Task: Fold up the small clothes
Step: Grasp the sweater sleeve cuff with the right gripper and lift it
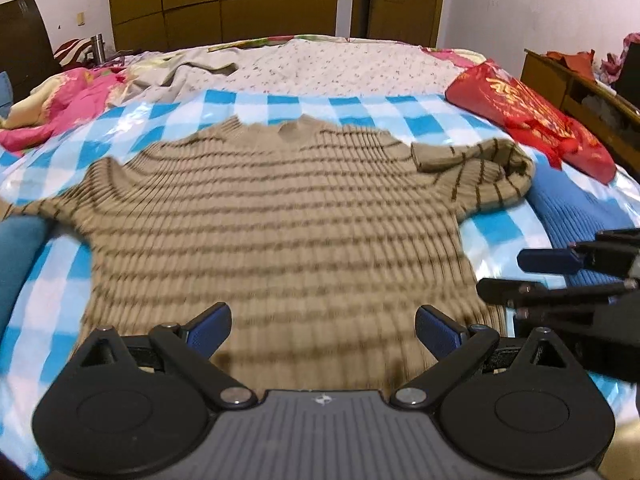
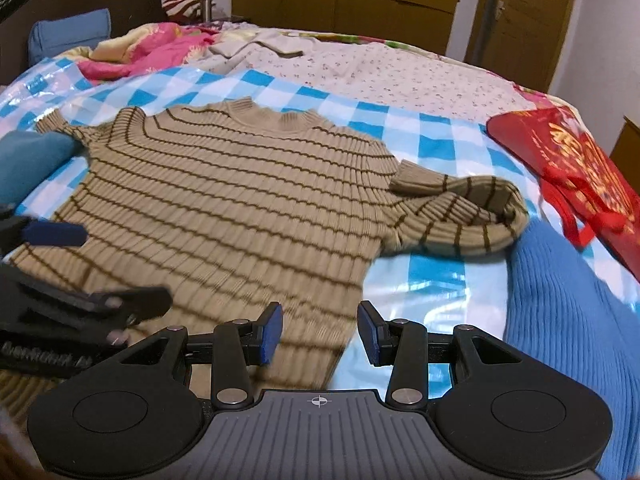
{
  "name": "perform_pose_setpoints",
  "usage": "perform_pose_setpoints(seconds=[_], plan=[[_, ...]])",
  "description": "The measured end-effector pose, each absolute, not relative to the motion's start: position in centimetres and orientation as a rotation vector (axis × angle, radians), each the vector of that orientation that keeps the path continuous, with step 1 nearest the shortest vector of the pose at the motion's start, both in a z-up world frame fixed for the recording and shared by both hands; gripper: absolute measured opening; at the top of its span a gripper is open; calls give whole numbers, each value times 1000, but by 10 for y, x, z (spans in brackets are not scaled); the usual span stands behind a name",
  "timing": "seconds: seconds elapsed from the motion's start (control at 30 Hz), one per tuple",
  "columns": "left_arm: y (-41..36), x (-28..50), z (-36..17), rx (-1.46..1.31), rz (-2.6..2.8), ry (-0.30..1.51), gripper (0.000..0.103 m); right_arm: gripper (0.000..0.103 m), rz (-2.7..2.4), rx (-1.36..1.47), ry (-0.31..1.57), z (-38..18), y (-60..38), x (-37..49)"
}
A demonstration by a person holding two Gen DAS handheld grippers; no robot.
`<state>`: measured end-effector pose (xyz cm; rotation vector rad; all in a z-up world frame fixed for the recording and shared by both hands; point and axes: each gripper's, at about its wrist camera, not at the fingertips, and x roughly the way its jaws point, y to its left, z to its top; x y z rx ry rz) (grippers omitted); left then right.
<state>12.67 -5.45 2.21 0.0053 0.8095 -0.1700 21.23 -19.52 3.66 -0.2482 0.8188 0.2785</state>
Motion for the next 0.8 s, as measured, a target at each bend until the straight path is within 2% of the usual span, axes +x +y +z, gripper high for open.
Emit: perform_pose_setpoints(seconds=[0.13, 0.23, 0.3, 0.43, 0.77, 0.8], plan=[[-61, 156, 15, -9, -172, 799, 103, 41, 260, -322, 775, 38, -199, 243], [-63, 171, 10, -17, -172, 782, 103, 40, 217, -458, 712, 33, -197, 273], [-62, 177, 7, -29, -174, 770, 103, 36, 205, -559, 677, 26, -194, 295], [-57, 183, -6, -74, -173, 761, 103, 35, 173, -763, 621, 3, -188, 335], [-42, 185, -21, -153, -209, 762, 103, 35, 211, -968, 626, -42, -181, 369], [-41, 184, -22, -154, -210, 761, 103, 30, 207, -946, 632, -41, -183, 373]])
